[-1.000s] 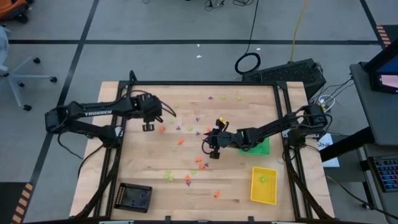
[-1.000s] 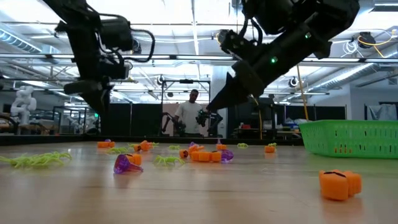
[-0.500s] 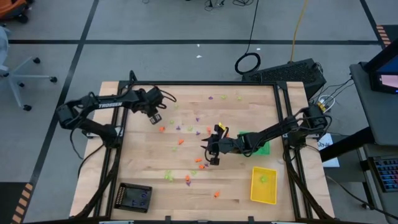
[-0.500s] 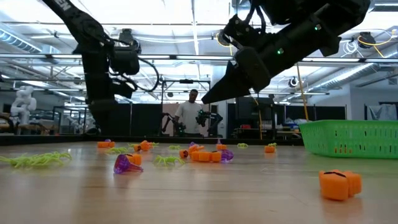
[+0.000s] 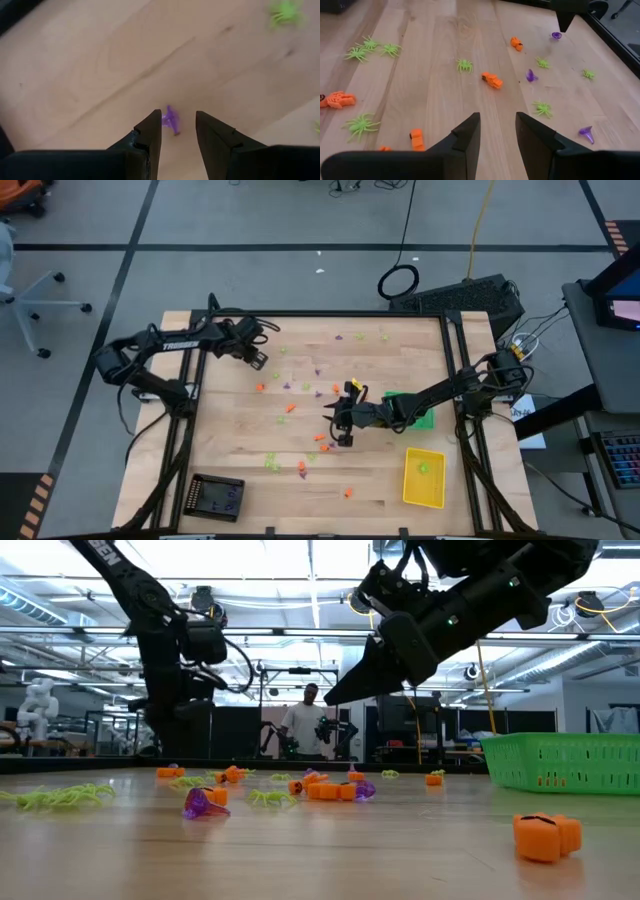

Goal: Sort Halloween decoration
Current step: Put the purple witch hat toy into the black bin

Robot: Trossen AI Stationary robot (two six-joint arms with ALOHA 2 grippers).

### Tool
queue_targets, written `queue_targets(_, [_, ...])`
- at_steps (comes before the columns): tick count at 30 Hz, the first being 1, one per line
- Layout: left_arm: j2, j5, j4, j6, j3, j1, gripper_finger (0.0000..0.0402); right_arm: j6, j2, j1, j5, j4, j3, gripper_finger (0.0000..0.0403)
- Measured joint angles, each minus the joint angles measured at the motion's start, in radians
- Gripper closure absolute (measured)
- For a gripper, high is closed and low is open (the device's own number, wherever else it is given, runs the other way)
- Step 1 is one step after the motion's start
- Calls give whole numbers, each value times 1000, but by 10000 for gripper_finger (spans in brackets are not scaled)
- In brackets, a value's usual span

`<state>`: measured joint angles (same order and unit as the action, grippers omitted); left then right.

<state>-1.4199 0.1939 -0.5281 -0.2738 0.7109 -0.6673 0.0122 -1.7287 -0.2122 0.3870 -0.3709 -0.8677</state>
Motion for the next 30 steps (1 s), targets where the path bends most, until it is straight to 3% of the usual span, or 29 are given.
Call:
queue_targets(11, [-117,14,17,-10,3,1,285,2,0,-13,2,-7,0,293])
queue_targets(30, [-118,18,29,56,2,2,297,-24,0,-10,4,-6,0,293])
